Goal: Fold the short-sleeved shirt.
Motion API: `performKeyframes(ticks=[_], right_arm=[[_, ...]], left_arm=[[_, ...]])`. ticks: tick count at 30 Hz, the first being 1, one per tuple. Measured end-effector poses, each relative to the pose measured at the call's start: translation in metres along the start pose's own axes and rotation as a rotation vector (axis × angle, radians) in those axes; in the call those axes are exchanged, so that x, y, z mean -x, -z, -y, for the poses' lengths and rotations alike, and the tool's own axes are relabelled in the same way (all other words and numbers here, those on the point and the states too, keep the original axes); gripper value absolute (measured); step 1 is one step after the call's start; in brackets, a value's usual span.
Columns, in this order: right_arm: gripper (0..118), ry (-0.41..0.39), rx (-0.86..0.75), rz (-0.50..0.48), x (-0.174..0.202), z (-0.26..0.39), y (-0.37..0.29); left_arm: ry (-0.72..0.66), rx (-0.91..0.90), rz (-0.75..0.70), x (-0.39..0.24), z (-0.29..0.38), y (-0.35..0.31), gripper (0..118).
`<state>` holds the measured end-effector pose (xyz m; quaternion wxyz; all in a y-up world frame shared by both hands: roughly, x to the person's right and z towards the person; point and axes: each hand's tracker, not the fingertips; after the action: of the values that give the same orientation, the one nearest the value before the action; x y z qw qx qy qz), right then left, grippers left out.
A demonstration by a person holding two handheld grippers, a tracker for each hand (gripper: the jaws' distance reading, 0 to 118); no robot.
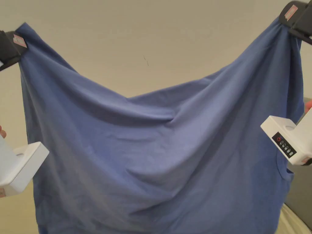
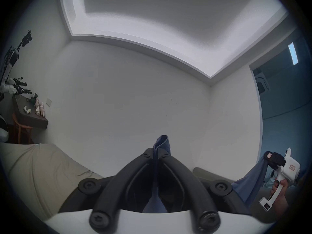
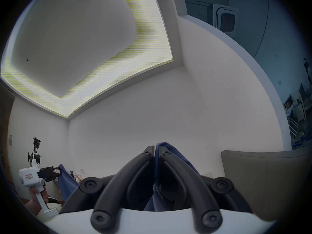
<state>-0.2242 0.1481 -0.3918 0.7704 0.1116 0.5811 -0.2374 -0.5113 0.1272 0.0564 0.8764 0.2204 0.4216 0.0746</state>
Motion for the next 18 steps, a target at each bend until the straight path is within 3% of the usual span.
performKeyframes(ticks=[3, 7, 9, 14, 18], right_arm=[[5, 0.024, 0.003, -0.007, -0.004, 0.002, 0.007], [5, -0.026, 0.039, -0.005, -0.005, 0.03, -0.019], [5, 0.019, 0.083, -0.017, -0.011, 0.05, -0.048], [5, 0.044, 0.238, 0.002, -0.016, 0.098, -0.136], [5, 0.038, 0.395, 0.022, -0.009, 0.127, -0.231]], left_arm=[[-0.023, -0.055, 0.009, -0.004, 0.013, -0.011, 4], [-0.002, -0.037, 0.009, 0.001, 0.037, -0.033, 4], [-0.035, -0.013, 0.013, 0.008, 0.059, -0.054, 4], [-0.12, 0.102, -0.03, 0.026, 0.109, -0.132, 4], [-0.112, 0.218, -0.085, 0.033, 0.144, -0.217, 4]])
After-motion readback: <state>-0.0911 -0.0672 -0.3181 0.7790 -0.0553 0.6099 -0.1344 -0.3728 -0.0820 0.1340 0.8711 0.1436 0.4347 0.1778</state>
